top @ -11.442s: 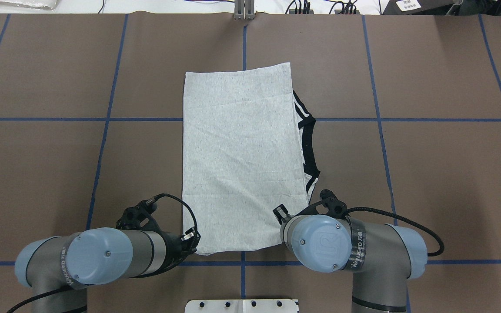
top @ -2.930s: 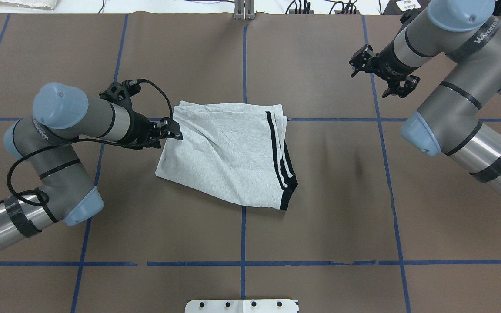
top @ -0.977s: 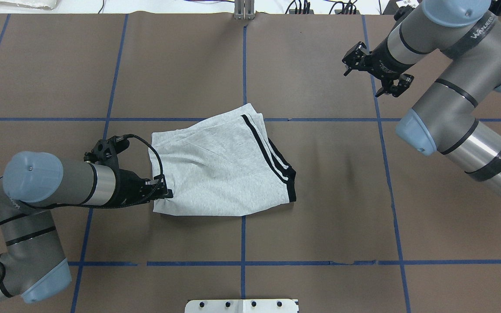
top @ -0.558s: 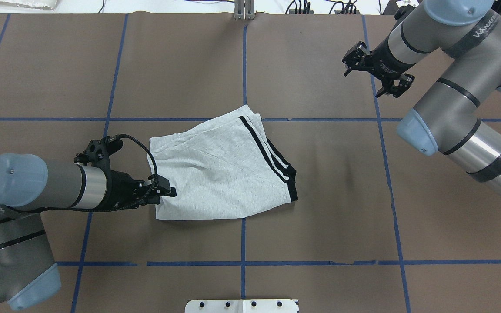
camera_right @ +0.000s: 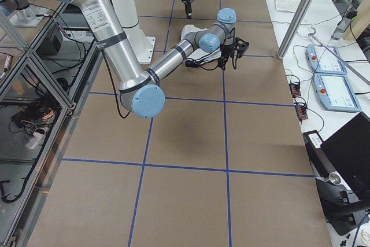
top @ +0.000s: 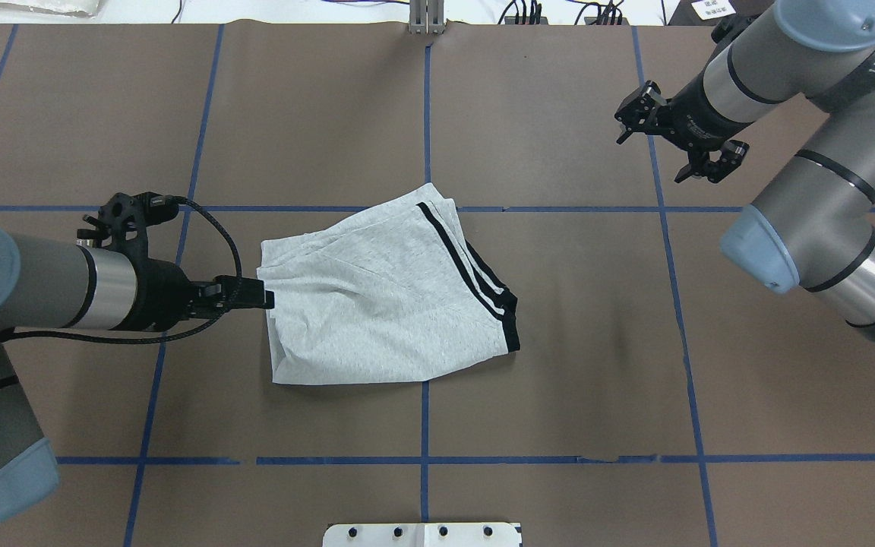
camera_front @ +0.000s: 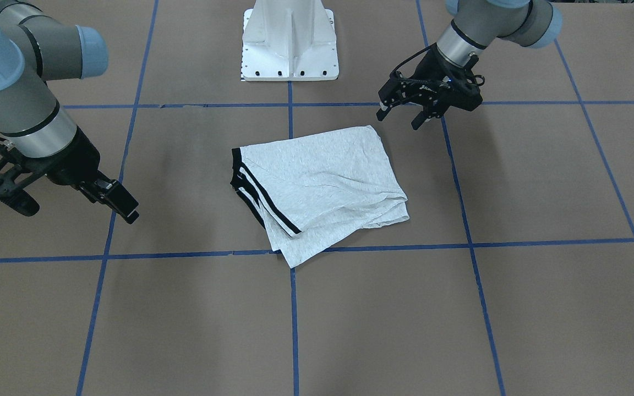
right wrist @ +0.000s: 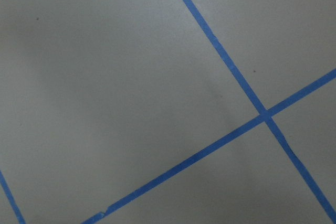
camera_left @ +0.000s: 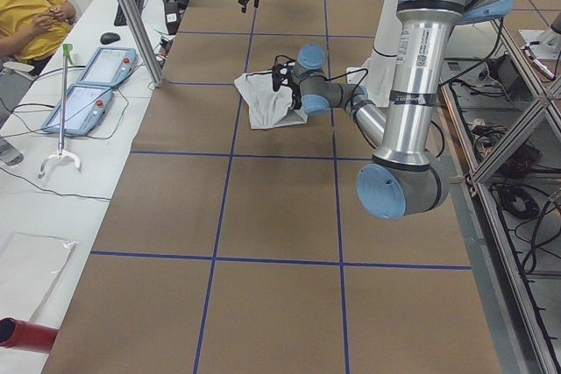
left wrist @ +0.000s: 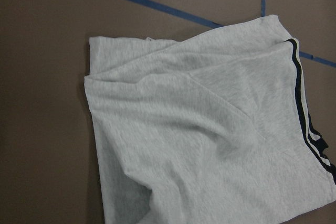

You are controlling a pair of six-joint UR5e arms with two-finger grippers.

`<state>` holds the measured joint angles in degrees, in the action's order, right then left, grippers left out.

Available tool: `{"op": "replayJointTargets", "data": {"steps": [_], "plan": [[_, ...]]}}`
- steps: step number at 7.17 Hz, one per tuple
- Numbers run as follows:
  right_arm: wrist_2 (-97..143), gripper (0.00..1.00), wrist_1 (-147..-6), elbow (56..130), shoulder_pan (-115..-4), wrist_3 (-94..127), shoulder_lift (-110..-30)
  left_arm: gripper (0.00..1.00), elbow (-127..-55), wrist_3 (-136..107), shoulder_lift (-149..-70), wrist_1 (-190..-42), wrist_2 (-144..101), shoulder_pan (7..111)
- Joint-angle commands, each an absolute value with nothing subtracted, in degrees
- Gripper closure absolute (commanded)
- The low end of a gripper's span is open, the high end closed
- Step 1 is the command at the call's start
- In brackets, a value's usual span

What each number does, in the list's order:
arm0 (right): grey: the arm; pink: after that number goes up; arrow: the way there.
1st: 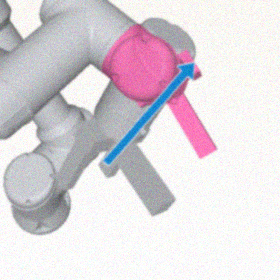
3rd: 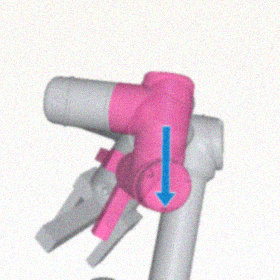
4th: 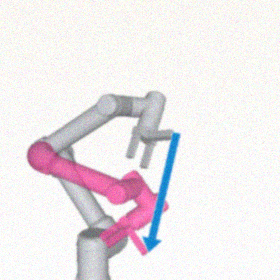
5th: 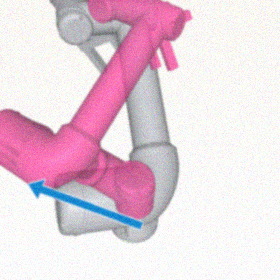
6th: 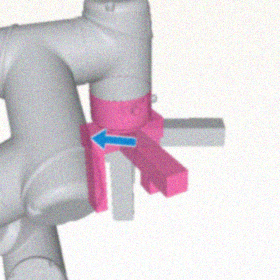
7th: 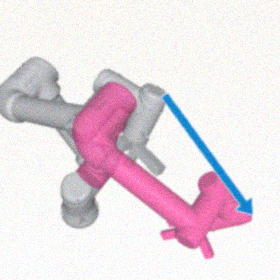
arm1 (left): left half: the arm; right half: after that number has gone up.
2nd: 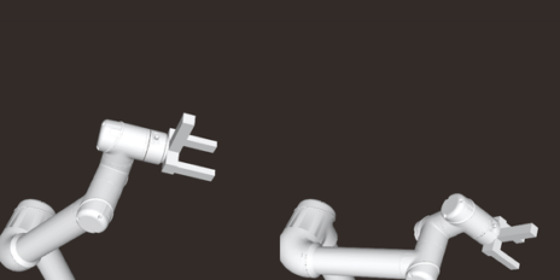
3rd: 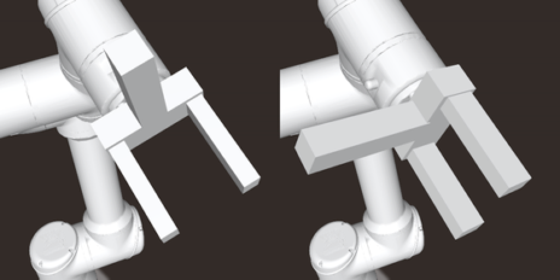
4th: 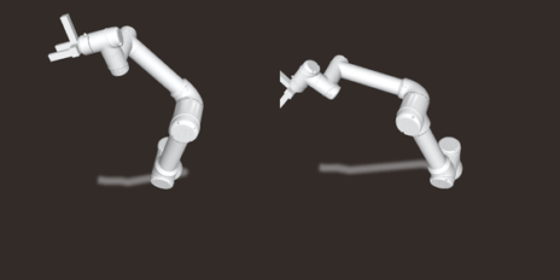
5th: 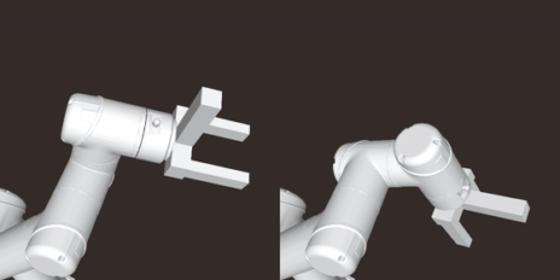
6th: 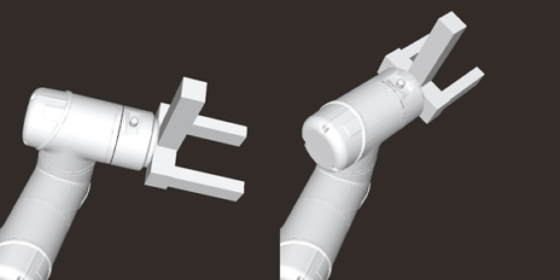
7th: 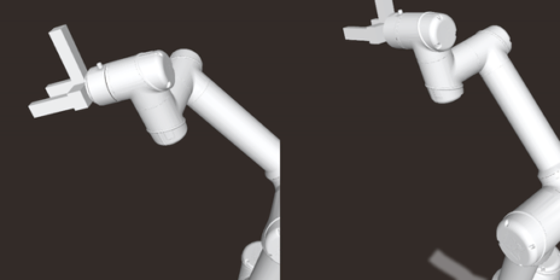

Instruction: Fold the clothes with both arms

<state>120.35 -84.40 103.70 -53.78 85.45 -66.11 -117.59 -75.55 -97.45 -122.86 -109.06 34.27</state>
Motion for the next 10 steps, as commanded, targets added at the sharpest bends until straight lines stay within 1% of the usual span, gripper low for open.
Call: {"op": "replayJointTargets", "data": {"steps": [1,2,3,4,5,6,8,9,10], "plan": [[120.5,0.0,-84.46,104.59,-53.88,80.45,-68.63,0.04,-118.66,-66.71,-96.58,-119.97,-109.07,36.91],[120.5,0.0,-84.46,104.59,-53.88,80.25,-68.82,0.49,-117.35,-70.62,-99.38,-119.88,-109.07,36.57],[120.5,0.0,-84.29,104.59,-53.88,80.24,-69.25,0.99,-113.51,-73.1,-104.8,-119.88,-108.99,36.39],[120.41,0.0,-84.2,104.59,-53.88,80.24,-69.43,1.0,-107.29,-76.0,-110.51,-120.4,-108.9,36.21],[120.32,0.0,-84.2,104.59,-53.88,80.24,-69.43,1.0,-104.53,-76.29,-112.05,-120.5,-108.55,35.43],[120.32,0.0,-84.2,104.42,-53.79,80.24,-69.43,1.0,-104.33,-76.2,-111.36,-120.5,-105.41,33.07],[120.32,0.0,-84.11,104.33,-53.79,80.24,-69.35,1.0,-100.83,-76.2,-111.88,-120.5,-103.71,28.67],[120.41,0.0,-84.11,104.33,-53.79,80.24,-69.35,1.0,-101.25,-76.38,-111.45,-120.32,-104.06,28.39],[120.41,0.0,-84.11,104.33,-53.79,80.24,-69.35,1.0,-102.82,-76.55,-109.44,-119.89,-104.24,27.43]]}}
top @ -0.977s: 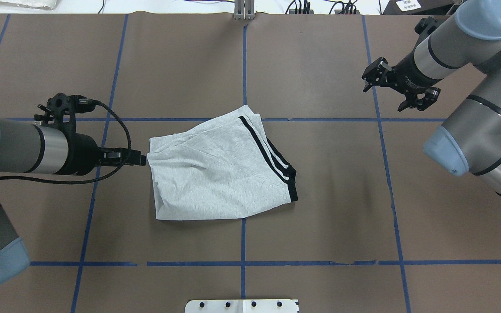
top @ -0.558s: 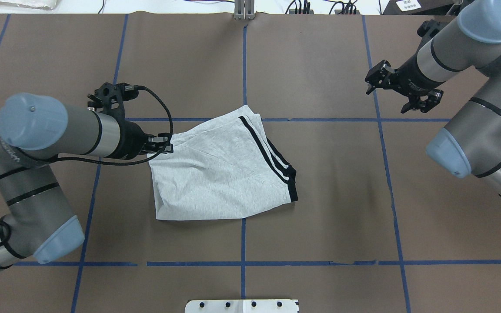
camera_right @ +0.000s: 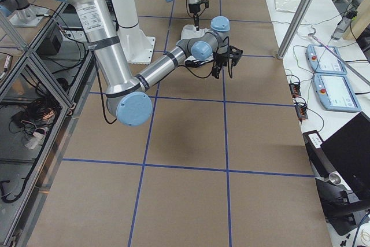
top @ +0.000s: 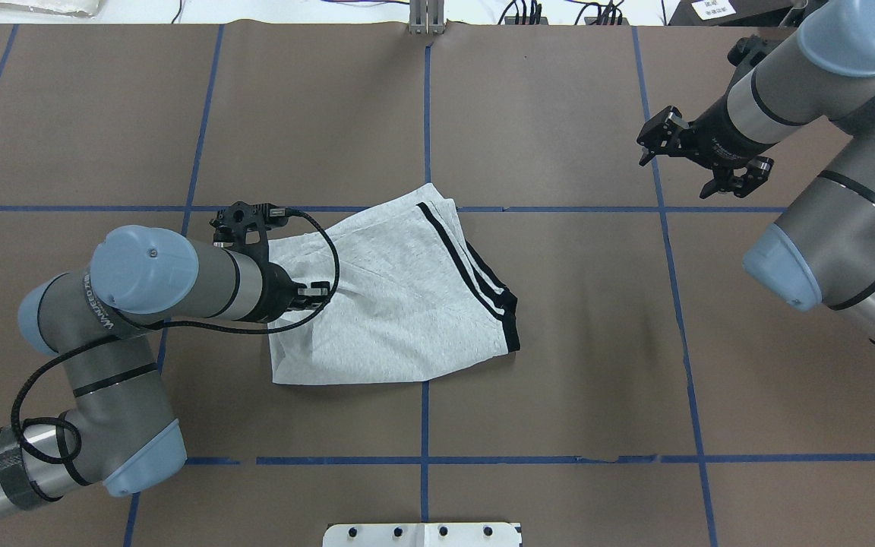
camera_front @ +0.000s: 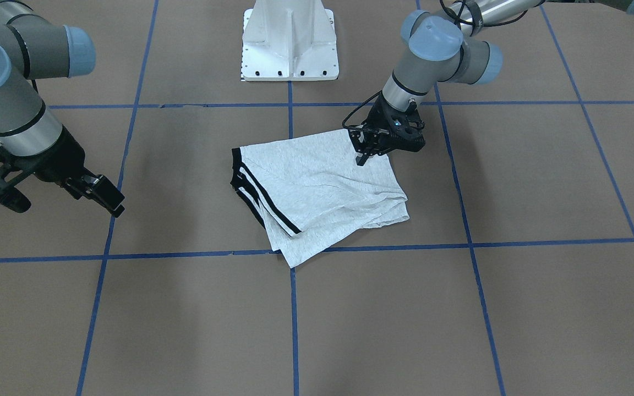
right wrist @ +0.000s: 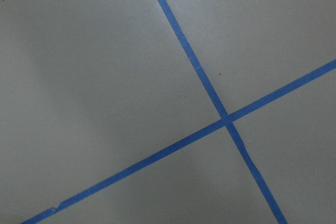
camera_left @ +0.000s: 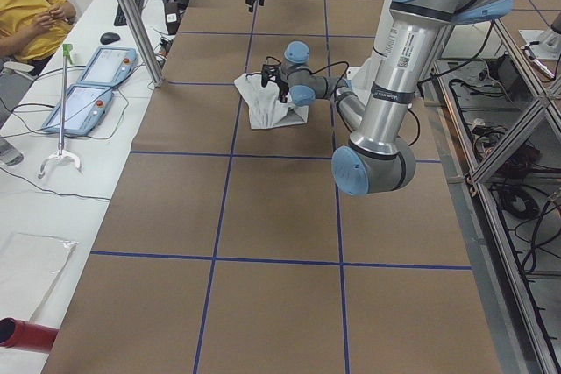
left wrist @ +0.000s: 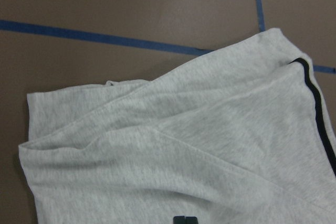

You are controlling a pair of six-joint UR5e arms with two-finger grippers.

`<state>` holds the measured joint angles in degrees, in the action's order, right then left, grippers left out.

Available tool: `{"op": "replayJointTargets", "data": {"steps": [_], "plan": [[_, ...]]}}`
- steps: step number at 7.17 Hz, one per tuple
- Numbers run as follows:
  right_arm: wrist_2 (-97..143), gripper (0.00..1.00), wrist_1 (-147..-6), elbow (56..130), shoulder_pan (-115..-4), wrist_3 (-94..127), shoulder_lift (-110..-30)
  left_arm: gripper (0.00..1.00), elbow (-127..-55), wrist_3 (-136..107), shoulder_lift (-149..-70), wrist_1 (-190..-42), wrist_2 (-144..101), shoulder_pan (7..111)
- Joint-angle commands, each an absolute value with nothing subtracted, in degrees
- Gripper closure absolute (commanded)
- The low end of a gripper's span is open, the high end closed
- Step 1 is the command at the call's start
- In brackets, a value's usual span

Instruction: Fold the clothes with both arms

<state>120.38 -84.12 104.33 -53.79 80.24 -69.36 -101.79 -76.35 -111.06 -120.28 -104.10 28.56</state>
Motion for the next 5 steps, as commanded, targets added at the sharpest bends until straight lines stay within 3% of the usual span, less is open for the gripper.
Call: {"op": "replayJointTargets", "data": {"steps": [1,5], "plan": [[120.41,0.0,-84.2,104.33,-53.79,80.24,-69.35,1.0,-105.53,-76.38,-105.6,-119.97,-104.33,26.64],[120.41,0.0,-84.46,104.33,-53.79,80.24,-69.35,1.0,-106.96,-77.95,-103.1,-119.88,-109.06,24.08]]}}
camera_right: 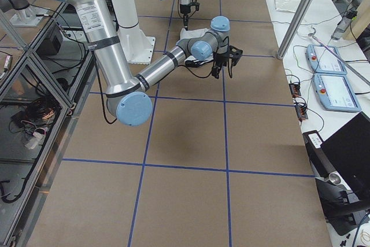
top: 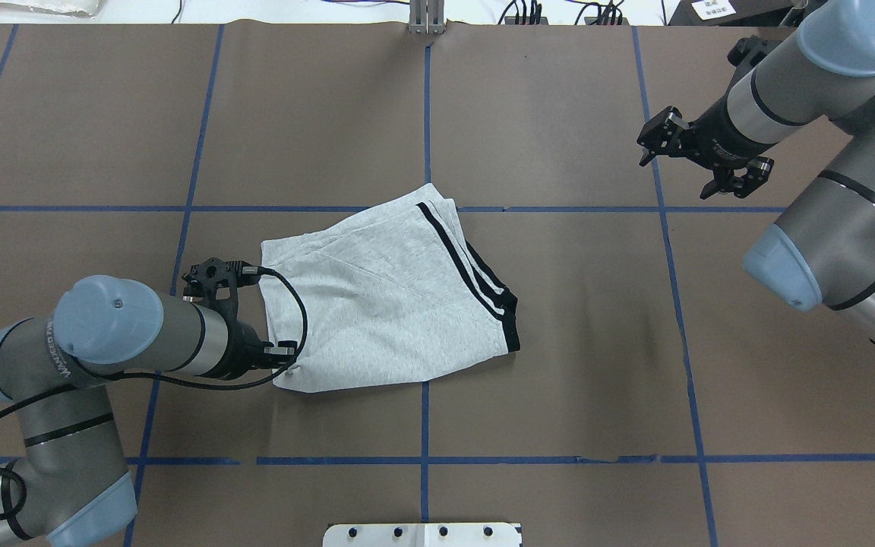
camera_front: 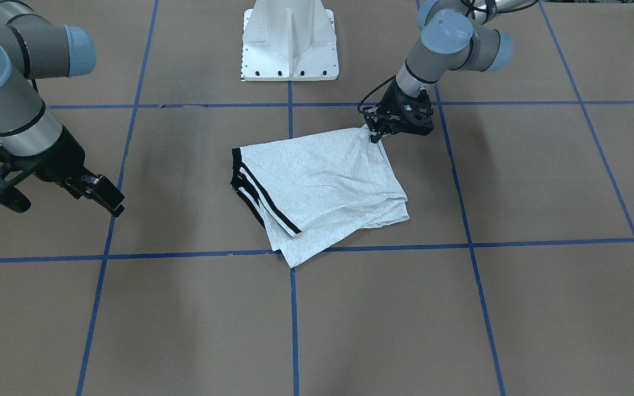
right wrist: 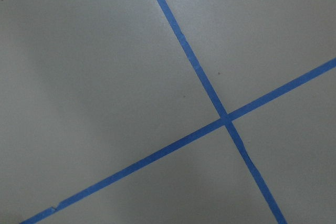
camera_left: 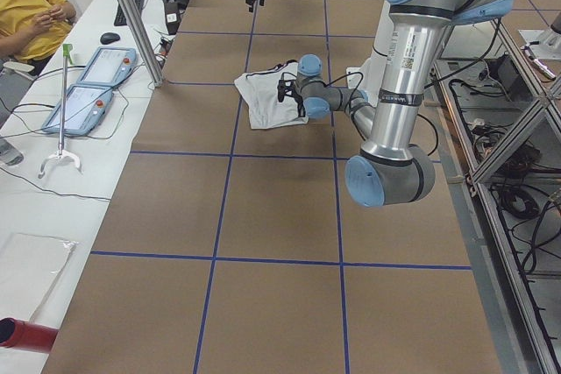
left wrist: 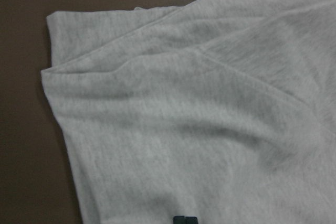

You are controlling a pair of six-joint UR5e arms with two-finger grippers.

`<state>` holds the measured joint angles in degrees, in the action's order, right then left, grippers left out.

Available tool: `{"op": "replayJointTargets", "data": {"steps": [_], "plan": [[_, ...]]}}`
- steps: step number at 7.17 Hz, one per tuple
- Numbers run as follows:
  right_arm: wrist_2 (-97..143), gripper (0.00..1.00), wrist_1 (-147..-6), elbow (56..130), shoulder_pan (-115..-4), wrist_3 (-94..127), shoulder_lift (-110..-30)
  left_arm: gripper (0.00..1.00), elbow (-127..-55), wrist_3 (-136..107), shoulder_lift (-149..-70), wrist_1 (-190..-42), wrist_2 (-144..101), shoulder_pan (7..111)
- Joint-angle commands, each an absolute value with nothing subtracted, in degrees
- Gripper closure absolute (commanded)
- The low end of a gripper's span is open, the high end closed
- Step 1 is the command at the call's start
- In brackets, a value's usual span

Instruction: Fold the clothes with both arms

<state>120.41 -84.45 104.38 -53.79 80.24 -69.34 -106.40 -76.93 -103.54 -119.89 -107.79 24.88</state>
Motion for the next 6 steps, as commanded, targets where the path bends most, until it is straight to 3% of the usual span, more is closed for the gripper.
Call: {"op": "replayJointTargets", "data": {"steps": [1,3,6], "plan": [[120.32,0.0,-84.29,104.24,-53.79,80.24,-69.43,1.0,-108.53,-78.92,-101.53,-119.97,-109.33,23.56],[120.41,0.0,-84.46,104.24,-53.79,80.24,-69.17,1.0,-115.89,-78.31,-93.73,-119.97,-109.42,23.29],[120.85,0.0,-84.46,104.67,-54.14,80.07,-69.26,1.0,-120.39,-74.22,-90.19,-119.88,-109.42,27.74]]}}
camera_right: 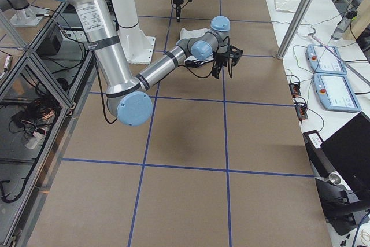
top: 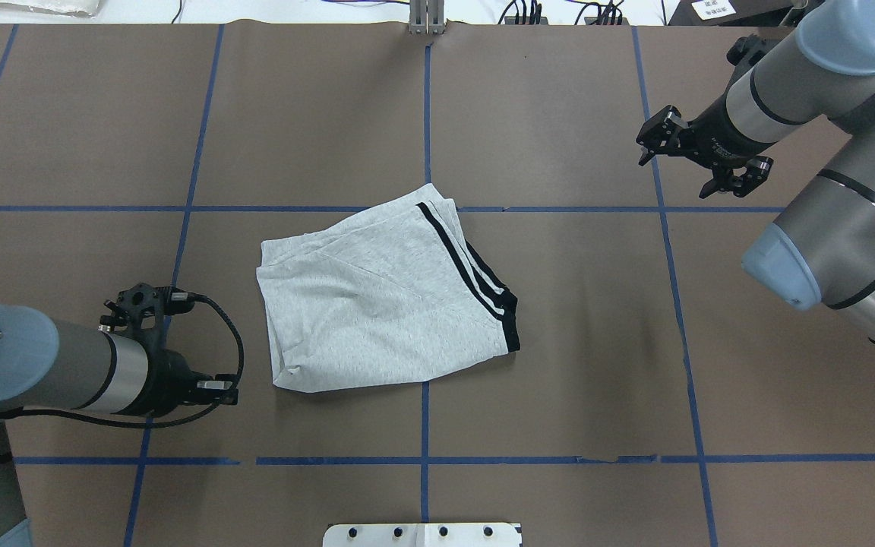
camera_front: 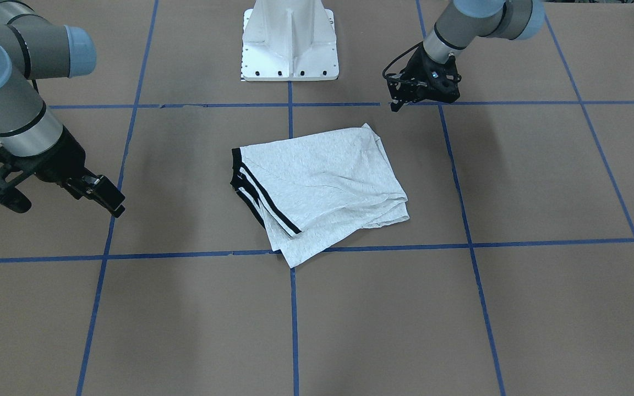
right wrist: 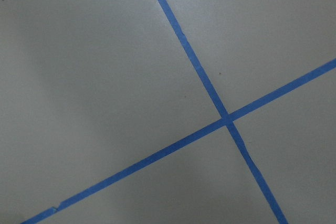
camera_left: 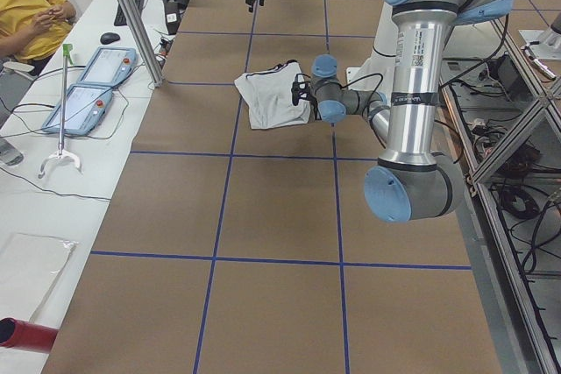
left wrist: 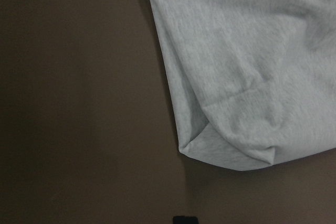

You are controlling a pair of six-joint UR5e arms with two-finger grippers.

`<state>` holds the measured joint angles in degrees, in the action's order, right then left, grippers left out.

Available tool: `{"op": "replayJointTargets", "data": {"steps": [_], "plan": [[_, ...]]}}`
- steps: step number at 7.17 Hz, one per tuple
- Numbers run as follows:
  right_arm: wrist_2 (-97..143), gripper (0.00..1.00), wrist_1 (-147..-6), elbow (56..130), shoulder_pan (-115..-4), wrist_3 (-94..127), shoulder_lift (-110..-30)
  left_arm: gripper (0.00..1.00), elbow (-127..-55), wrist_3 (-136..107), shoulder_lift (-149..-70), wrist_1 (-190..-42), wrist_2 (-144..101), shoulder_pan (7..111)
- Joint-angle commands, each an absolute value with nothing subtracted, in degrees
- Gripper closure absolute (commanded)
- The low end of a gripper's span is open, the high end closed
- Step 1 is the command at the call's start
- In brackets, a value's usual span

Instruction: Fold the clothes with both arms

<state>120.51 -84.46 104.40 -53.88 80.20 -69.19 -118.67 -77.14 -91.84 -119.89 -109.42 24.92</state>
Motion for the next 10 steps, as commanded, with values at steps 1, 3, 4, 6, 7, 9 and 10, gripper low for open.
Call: {"op": "replayJointTargets", "data": {"steps": [1,3,4,6,7,9,10], "plan": [[121.63,0.0,-84.55,104.68,-55.01,77.37,-69.43,0.91,-121.37,-68.52,-88.96,-119.88,-110.12,31.78],[125.93,0.0,-84.81,104.24,-60.7,61.62,-73.19,0.9,-120.41,-51.51,-87.37,-118.4,-113.89,42.92],[126.03,0.0,-85.68,104.33,-63.26,51.61,-75.91,0.83,-120.32,-42.19,-87.36,-113.34,-115.12,48.72],[130.04,0.0,-92.86,104.76,-71.15,33.58,-78.39,0.71,-118.32,-26.51,-87.28,-108.29,-119.5,59.98],[132.25,0.0,-97.25,104.85,-75.72,22.61,-80.57,0.53,-116.39,-21.58,-87.28,-108.19,-120.23,63.77],[132.36,0.0,-102.81,104.77,-80.31,11.64,-81.91,0.07,-110.69,-9.47,-87.36,-108.28,-125.12,73.16],[132.54,0.0,-104.22,104.77,-81.9,7.86,-83.31,0.0,-107.96,-4.88,-87.89,-108.28,-127.59,76.78]]}}
